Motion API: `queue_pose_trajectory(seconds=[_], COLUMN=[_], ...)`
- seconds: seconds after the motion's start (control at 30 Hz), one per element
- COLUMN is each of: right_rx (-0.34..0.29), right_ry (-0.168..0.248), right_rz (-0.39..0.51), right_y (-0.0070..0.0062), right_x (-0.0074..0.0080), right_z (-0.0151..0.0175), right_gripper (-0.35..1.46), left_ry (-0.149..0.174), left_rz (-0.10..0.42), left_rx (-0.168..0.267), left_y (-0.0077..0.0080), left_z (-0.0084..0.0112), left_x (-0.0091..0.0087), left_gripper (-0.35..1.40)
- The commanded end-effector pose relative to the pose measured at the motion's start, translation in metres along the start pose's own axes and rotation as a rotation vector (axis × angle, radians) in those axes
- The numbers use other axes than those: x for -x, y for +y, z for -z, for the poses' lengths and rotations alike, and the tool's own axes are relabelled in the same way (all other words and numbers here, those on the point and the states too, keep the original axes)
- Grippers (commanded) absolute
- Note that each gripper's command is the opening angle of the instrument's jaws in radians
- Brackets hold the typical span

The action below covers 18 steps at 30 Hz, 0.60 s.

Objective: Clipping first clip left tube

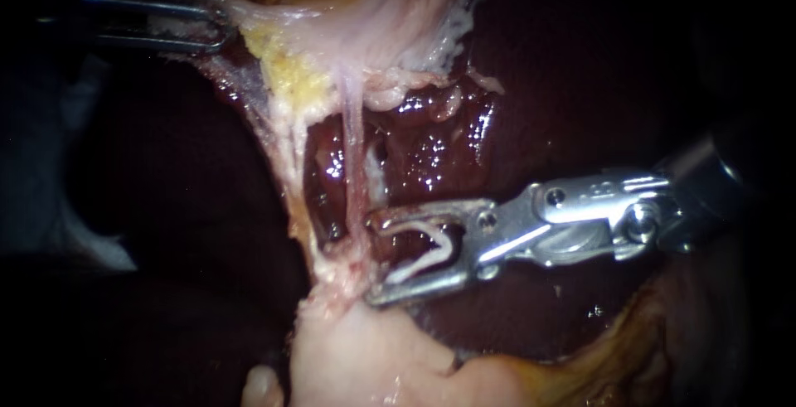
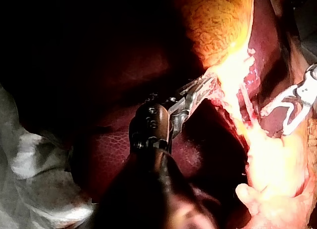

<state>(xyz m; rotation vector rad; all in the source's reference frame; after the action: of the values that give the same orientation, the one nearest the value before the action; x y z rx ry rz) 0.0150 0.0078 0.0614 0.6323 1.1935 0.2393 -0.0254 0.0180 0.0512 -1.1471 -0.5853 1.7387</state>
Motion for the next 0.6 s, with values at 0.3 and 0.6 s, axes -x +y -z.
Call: queue_pose_trajectory(seconds=[0.3,0.6], right_rx=[0.01,0.016], right_ry=[0.004,0.001], right_rz=[-0.013,-0.011], right_y=[0.0014,0.0036], right_x=[0.0006,0.0023], right_z=[-0.0019,-0.0026], right_gripper=[0.5,0.5], left_ry=[0.0,0.001], left_rz=[0.0,0.001], left_rx=[-0.001,-0.002], left_y=[0.0001,0.0003], left_z=[0.0,-0.0001], left_x=[0.0,0.0], left_gripper=[-0.35,-0.35])
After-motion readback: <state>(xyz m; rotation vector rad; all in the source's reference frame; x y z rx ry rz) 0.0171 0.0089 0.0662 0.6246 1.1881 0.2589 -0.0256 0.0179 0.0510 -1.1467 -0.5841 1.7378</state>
